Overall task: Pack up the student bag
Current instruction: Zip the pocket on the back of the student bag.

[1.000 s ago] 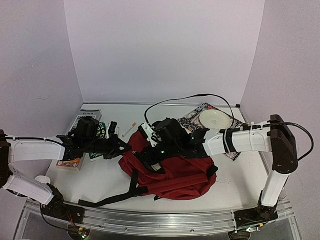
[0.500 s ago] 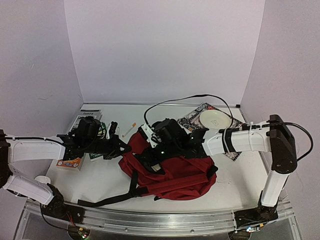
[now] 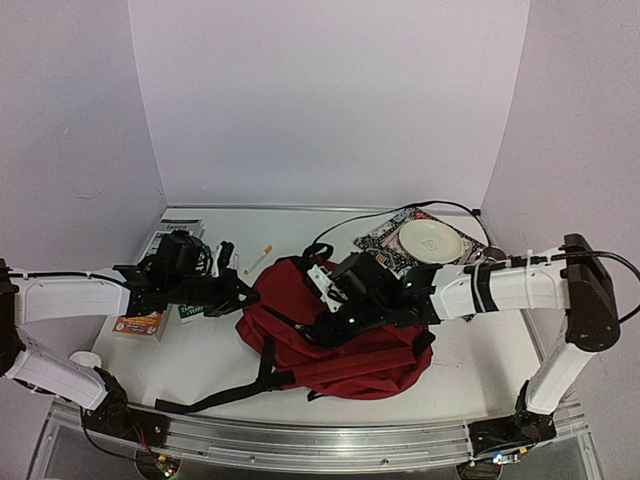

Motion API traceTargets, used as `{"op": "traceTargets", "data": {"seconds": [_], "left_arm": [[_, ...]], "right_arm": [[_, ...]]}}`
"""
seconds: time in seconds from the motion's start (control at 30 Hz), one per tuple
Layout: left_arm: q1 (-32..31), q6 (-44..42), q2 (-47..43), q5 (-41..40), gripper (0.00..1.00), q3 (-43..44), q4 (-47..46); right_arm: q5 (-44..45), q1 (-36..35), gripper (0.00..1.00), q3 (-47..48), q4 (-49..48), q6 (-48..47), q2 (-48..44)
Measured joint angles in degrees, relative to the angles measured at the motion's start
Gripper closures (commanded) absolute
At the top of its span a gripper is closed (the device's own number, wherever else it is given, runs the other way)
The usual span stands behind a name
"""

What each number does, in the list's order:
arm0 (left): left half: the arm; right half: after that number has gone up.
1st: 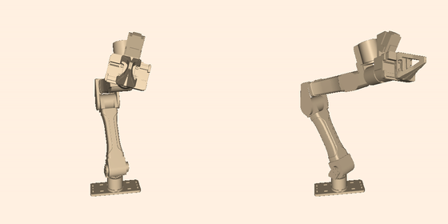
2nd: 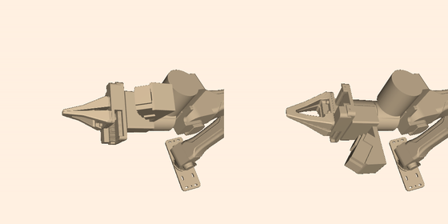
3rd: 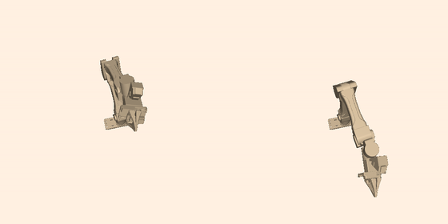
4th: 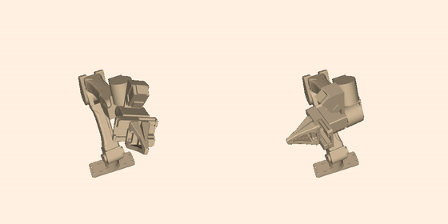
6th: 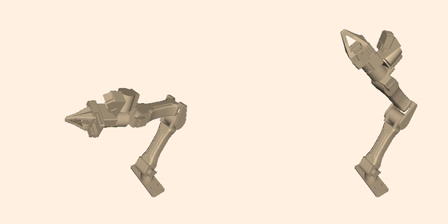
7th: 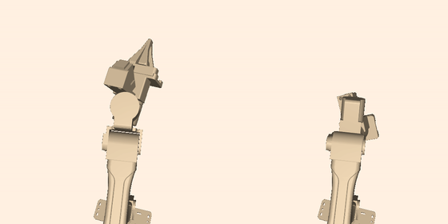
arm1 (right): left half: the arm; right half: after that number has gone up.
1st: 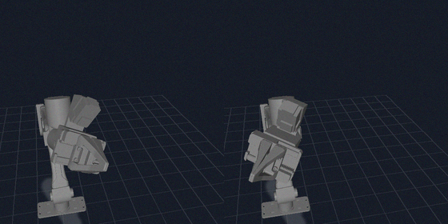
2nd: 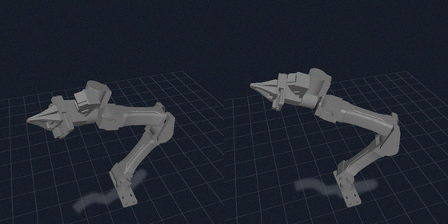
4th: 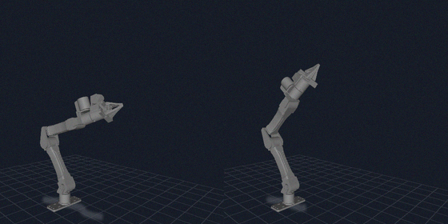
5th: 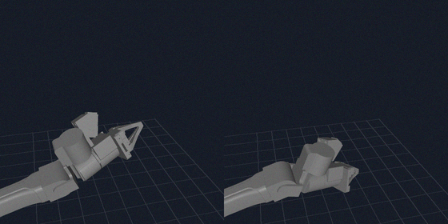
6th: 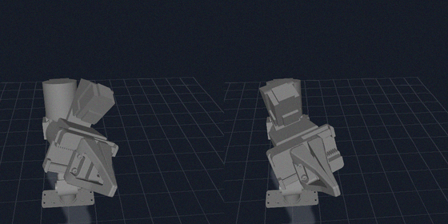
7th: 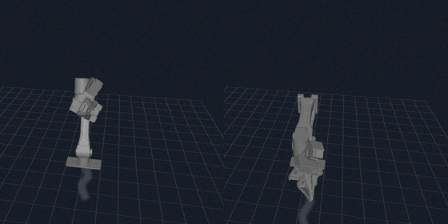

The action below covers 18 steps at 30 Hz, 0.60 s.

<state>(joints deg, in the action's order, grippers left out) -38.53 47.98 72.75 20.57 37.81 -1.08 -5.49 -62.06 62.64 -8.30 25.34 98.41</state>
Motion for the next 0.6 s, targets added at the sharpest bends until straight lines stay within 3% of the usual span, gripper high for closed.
{"op": "traceTargets", "data": {"seconds": [0.5, 0.6], "left_arm": [[2.5, -1.7, 1.1, -7.0, 1.0, 0.0, 2.6], [2.5, -1.8, 2.3, -7.0, 1.0, 0.0, 2.6]], "right_arm": [[6.6, 0.0, 1.0, -7.6, 15.7, 0.0, -9.2], [6.8, 0.0, 0.8, -8.7, 16.2, -0.6, -9.2]]}}
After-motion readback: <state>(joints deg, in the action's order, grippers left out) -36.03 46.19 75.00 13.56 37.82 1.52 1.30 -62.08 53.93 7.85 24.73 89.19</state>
